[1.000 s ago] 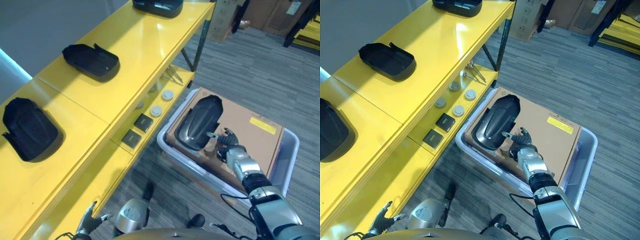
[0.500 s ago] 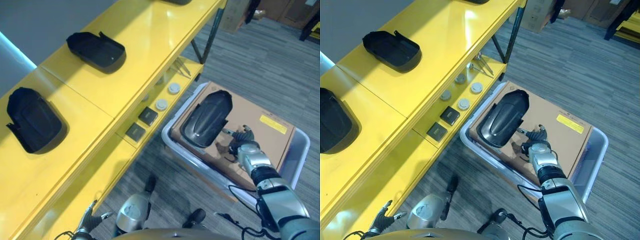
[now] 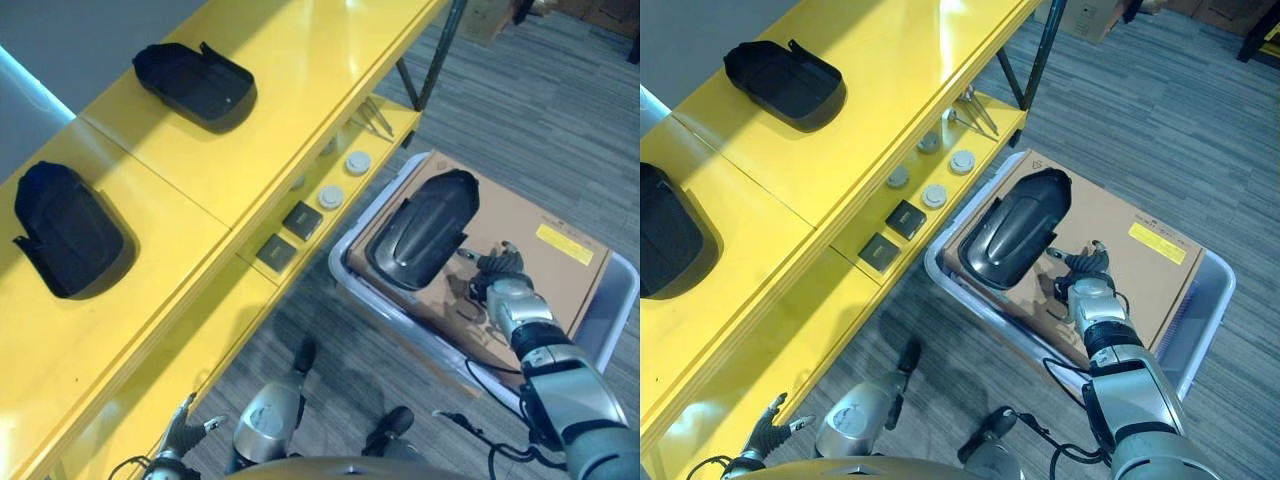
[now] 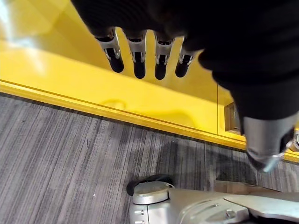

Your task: Move parts from the plastic box to the shelf.

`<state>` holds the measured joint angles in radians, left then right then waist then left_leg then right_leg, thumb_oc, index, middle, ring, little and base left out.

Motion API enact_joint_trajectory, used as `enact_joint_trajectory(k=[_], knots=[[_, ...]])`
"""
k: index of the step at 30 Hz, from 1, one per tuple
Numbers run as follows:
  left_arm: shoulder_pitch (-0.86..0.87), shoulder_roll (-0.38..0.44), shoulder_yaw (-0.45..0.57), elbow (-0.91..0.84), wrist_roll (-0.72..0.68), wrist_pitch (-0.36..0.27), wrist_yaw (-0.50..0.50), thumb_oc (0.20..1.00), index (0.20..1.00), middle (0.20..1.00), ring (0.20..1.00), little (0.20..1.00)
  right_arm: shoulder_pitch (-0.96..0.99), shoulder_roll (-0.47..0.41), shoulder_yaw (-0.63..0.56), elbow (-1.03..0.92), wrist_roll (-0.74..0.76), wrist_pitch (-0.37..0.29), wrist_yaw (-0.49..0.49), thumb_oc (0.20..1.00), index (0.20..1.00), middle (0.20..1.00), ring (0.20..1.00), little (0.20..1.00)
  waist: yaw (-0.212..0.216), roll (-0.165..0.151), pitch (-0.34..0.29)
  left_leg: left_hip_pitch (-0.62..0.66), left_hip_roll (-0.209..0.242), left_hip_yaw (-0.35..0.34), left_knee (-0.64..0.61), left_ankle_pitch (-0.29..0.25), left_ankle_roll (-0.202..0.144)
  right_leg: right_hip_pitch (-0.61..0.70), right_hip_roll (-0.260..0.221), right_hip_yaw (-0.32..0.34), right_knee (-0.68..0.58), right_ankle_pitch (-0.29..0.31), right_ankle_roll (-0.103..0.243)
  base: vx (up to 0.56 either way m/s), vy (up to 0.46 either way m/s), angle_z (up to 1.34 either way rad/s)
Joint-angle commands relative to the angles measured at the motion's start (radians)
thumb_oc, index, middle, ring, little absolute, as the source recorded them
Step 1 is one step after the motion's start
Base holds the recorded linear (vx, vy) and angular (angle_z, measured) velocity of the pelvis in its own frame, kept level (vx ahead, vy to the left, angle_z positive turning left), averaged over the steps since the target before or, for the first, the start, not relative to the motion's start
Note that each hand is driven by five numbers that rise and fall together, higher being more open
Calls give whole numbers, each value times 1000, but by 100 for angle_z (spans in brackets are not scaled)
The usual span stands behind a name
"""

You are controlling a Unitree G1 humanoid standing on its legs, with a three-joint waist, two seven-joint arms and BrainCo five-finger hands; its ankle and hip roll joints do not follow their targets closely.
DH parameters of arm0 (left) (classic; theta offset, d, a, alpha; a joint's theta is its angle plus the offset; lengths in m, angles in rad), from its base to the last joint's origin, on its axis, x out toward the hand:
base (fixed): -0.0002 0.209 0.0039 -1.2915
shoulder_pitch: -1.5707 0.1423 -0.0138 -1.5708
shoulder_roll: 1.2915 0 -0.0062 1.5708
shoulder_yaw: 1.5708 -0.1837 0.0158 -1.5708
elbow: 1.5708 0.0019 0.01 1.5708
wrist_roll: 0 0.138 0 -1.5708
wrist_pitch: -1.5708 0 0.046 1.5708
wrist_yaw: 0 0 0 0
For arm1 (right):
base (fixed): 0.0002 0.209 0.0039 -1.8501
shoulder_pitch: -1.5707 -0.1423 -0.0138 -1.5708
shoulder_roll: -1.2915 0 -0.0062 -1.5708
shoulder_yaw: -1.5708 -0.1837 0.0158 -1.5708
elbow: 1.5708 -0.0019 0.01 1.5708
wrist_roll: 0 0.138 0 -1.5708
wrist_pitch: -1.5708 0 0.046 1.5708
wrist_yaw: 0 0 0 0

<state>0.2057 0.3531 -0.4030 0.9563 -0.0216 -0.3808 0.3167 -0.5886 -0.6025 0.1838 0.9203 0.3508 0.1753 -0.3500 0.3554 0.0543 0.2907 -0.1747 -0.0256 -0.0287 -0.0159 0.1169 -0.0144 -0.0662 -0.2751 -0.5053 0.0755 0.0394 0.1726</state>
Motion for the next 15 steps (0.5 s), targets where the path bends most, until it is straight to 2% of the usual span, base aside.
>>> enact_joint_trajectory(k=[1,2,3,4,6,15], knots=[[-27,10,-48,4,-24,-39,16,1000,1000,1000,1000,1000,-25,-13,66,-1,25,0,29,1000,1000,1000,1000,1000,40,11,-7,-42,-14,-10,47,-70,9,-60,-27,108,125,-67,23,0,0,0],[-26,10,-47,4,-26,-39,16,1000,1000,1000,1000,1000,-24,-12,66,-2,21,3,30,1000,1000,1000,1000,1000,40,10,-7,-42,-14,-11,47,-70,9,-59,-27,109,125,-67,23,0,0,0],[-25,10,-47,3,-27,-36,17,1000,1000,1000,1000,1000,-22,-13,66,-3,17,6,35,580,580,580,580,580,41,10,-8,-41,-15,-12,47,-71,10,-59,-27,110,125,-68,23,0,0,0],[-24,10,-46,2,-24,-35,19,1000,1000,1000,1000,1000,-21,-12,68,-1,13,8,38,376,376,376,376,376,42,9,-8,-40,-15,-13,46,-71,10,-59,-27,109,125,-68,23,0,0,0],[-25,9,-46,9,-21,-37,17,1000,1000,1000,1000,1000,-23,-12,76,3,5,5,39,200,200,200,200,200,43,7,-9,-40,-14,-13,46,-70,9,-56,-26,109,125,-68,23,0,0,0],[-25,10,-47,17,-20,-38,26,1000,1000,1000,1000,1000,-19,-14,77,4,15,1,38,200,200,200,200,200,41,3,-11,-29,-15,-15,38,-70,10,-50,-21,112,122,-68,25,0,0,0]])
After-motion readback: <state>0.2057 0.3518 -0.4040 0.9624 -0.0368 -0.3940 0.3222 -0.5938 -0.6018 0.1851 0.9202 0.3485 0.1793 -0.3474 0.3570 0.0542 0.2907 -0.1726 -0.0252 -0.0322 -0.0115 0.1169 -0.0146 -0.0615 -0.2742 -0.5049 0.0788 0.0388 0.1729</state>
